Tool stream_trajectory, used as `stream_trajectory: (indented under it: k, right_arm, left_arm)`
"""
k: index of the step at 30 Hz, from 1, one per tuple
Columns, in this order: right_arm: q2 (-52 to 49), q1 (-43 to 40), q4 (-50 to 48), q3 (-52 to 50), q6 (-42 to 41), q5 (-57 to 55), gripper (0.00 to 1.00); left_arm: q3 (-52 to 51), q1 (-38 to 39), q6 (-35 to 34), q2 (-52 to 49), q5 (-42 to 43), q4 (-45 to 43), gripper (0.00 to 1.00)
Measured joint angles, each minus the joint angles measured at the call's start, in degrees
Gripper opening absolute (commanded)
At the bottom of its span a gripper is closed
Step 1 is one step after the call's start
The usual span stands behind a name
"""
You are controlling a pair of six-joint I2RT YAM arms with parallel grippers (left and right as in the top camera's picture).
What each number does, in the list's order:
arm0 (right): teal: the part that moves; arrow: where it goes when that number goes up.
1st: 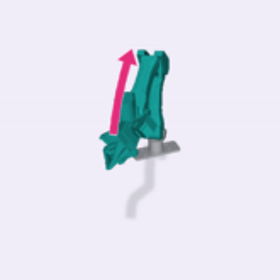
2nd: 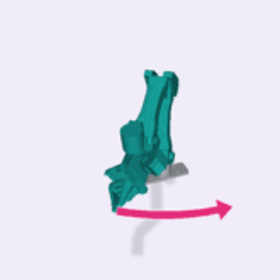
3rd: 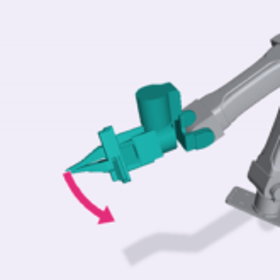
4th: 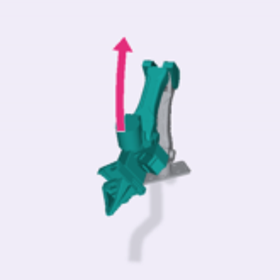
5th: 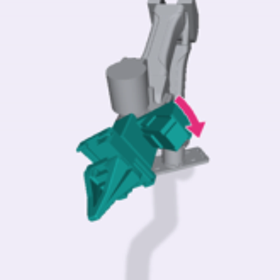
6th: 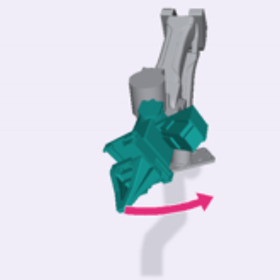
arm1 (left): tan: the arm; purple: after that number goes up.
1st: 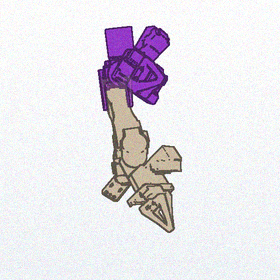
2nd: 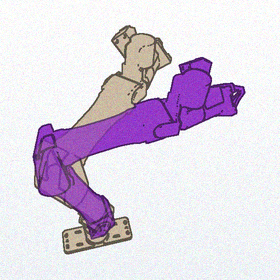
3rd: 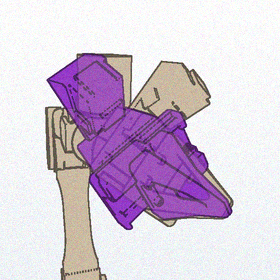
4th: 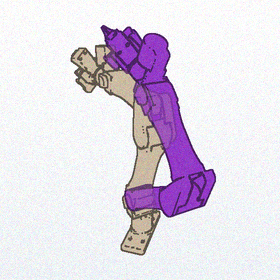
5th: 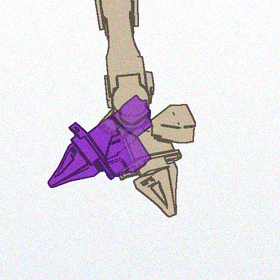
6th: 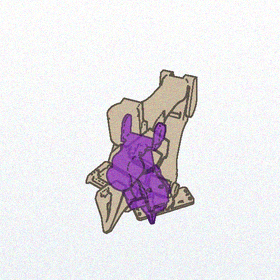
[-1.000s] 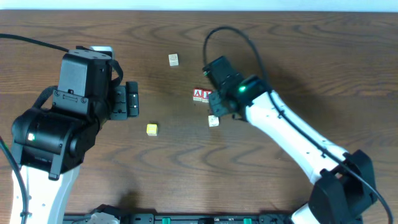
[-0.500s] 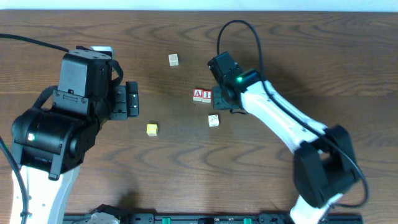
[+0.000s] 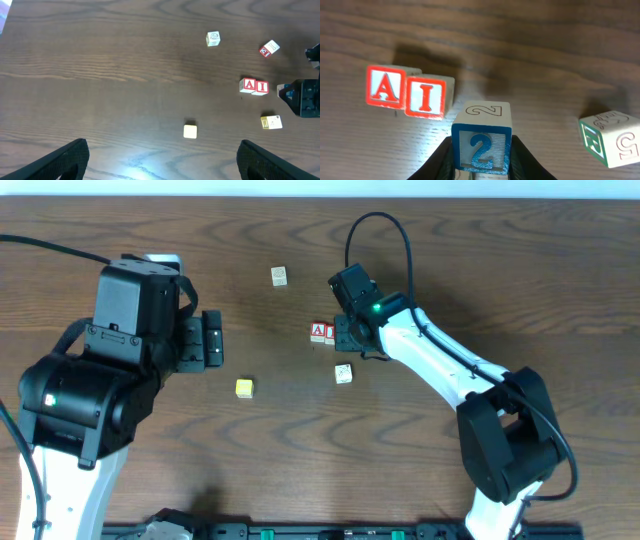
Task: Spell out Ai2
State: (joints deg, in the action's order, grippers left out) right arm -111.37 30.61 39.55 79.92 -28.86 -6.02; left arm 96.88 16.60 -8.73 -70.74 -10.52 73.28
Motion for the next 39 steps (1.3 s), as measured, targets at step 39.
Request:
stream_trajectory:
  k: [39]
  right_arm:
    - [-3.15,0.0,-3.21,0.0,-2.19,-0.09,0.2]
  left_arm:
    - [0.0,0.0,-0.28,0.0,0.0,0.0,0.96]
